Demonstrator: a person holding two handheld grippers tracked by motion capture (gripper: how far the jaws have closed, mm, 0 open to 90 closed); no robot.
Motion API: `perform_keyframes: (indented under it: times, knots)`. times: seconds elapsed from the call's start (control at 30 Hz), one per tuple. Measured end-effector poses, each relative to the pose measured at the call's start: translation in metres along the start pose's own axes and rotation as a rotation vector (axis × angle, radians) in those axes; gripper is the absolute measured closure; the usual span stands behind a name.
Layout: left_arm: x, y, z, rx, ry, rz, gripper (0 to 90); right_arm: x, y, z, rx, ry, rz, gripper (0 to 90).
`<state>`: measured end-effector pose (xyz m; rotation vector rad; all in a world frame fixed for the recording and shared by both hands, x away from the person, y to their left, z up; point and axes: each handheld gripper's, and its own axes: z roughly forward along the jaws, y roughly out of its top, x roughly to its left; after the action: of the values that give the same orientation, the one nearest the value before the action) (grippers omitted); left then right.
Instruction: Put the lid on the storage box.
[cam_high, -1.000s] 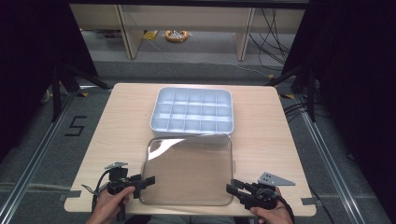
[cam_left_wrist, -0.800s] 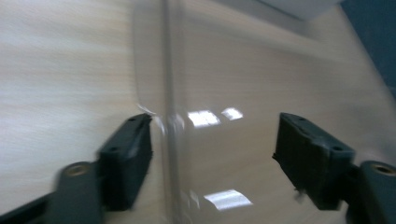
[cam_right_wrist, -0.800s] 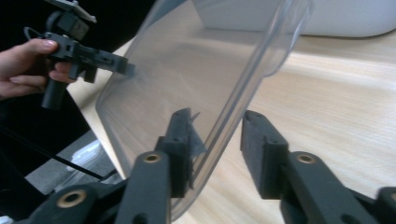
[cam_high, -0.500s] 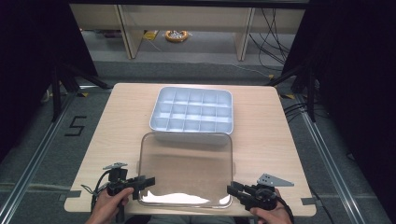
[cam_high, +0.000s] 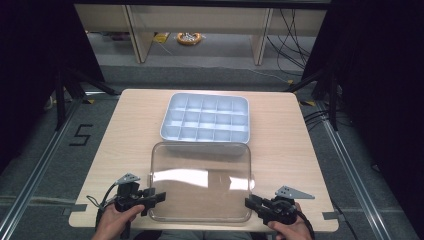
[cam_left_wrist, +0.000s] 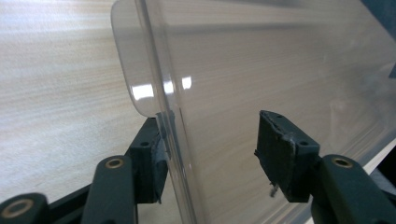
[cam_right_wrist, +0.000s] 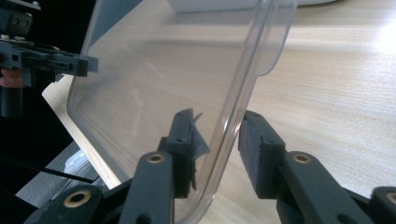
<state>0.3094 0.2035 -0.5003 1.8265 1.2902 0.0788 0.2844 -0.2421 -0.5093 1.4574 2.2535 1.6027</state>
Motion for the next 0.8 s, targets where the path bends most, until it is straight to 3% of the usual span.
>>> perform_keyframes:
  times: [0.03,0.07,0.1,0.23,0.27,0.3,0.33,0.37,0.4,0.43,0.5,0.53,0.6,0.63,0.67,0.8]
  knots:
    - [-0.001,0.000,0.000,-0.003,0.003,-0.003,45.6,0.000,0.000,0.000,-0.014,-0.006,-0.006,67.7]
    - [-0.001,0.000,-0.001,-0.003,0.000,0.002,46.0,0.004,0.000,-0.001,-0.006,-0.012,0.028,67.7]
    - [-0.001,0.001,-0.002,0.001,0.001,0.005,46.0,0.004,0.000,-0.001,-0.006,-0.012,0.028,67.7]
    - [0.001,0.002,-0.003,-0.005,-0.013,-0.007,47.7,0.005,0.002,0.000,-0.027,-0.027,-0.018,67.5]
    - [0.000,0.003,-0.003,-0.008,-0.005,-0.007,47.8,0.005,0.002,0.000,-0.035,-0.026,-0.015,67.5]
    - [-0.001,0.004,-0.003,-0.012,-0.002,-0.010,47.7,0.009,0.003,-0.001,-0.017,-0.024,0.021,67.5]
    - [-0.001,0.006,-0.003,-0.011,-0.002,0.004,47.7,0.006,0.004,0.000,-0.043,-0.032,-0.026,67.6]
    - [-0.001,0.007,-0.002,-0.017,0.000,0.001,47.8,0.008,0.006,-0.001,-0.044,-0.018,-0.003,67.6]
    - [-0.002,0.009,-0.001,-0.021,0.005,-0.007,48.1,0.008,0.008,0.000,-0.055,-0.037,-0.007,67.7]
    - [-0.002,0.011,-0.001,-0.023,0.005,0.003,48.3,0.011,0.009,-0.002,-0.043,-0.047,0.024,67.7]
    - [-0.002,0.013,-0.001,-0.021,0.005,0.006,48.7,0.008,0.013,0.000,-0.062,-0.032,-0.009,67.7]
    - [-0.002,0.015,-0.001,-0.024,0.002,-0.001,49.3,0.007,0.015,-0.002,-0.049,-0.055,-0.016,67.7]
    - [-0.002,0.018,-0.001,-0.029,-0.008,-0.010,49.6,0.006,0.017,0.001,-0.070,-0.057,-0.002,67.7]
    - [-0.002,0.020,-0.002,-0.029,-0.011,-0.013,49.6,0.008,0.018,0.001,-0.065,-0.069,0.035,67.0]
    - [-0.002,0.023,-0.002,-0.033,-0.014,-0.009,49.6,0.004,0.023,0.003,-0.074,-0.080,0.018,66.0]
    - [-0.004,0.034,-0.001,-0.050,0.023,0.013,50.2,0.004,0.031,0.007,-0.064,-0.107,0.012,66.3]
